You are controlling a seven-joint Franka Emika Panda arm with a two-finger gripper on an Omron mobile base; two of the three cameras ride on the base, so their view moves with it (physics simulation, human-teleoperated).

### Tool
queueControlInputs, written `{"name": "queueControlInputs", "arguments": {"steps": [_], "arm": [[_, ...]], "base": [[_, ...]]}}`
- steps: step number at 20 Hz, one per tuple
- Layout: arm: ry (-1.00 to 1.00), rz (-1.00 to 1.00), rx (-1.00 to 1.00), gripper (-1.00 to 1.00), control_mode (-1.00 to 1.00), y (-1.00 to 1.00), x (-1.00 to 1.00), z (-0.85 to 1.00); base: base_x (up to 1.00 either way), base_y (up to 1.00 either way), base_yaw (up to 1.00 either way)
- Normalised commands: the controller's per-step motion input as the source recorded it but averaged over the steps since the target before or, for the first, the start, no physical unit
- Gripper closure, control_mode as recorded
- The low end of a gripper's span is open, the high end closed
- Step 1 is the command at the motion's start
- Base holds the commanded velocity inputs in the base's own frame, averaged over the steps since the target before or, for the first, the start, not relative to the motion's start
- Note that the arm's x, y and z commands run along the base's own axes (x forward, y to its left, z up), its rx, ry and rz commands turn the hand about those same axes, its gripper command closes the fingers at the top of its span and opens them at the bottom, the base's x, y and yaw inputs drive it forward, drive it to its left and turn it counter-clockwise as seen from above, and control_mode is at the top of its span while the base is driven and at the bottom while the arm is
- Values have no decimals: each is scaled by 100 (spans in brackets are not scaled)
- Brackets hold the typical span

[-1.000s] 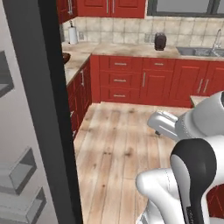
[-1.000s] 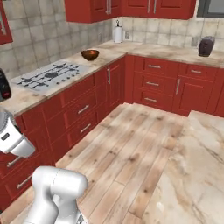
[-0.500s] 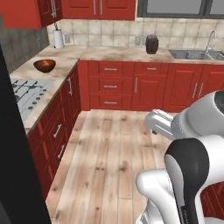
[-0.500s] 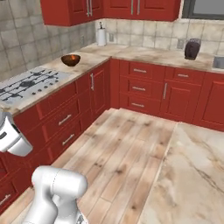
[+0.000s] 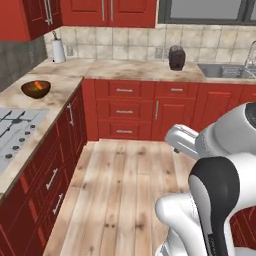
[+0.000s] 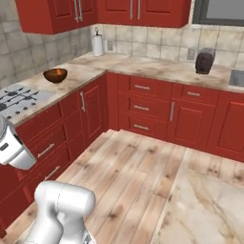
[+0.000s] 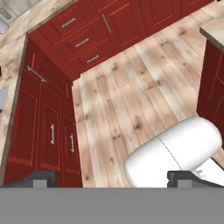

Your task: Place the bowl with the carrot and lime on the second highest shelf of the fridge. Place the bowl with the steak and chicken drumstick on the top shelf of the fridge.

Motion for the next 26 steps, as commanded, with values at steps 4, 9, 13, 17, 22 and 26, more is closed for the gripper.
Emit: {"name": "queueControlInputs", "arguments": {"steps": [4,9,13,17,22,26], "arm": [[0,0,0,-100,100,0,0,0],[0,0,0,-100,100,0,0,0],[0,0,0,-100,100,0,0,0],[0,0,0,-100,100,0,0,0],[0,0,0,-100,100,0,0,0],[0,0,0,-100,100,0,0,0]], "base": [[100,21,0],[100,21,0],[100,22,0],[100,3,3],[100,0,15],[100,-1,51]]}}
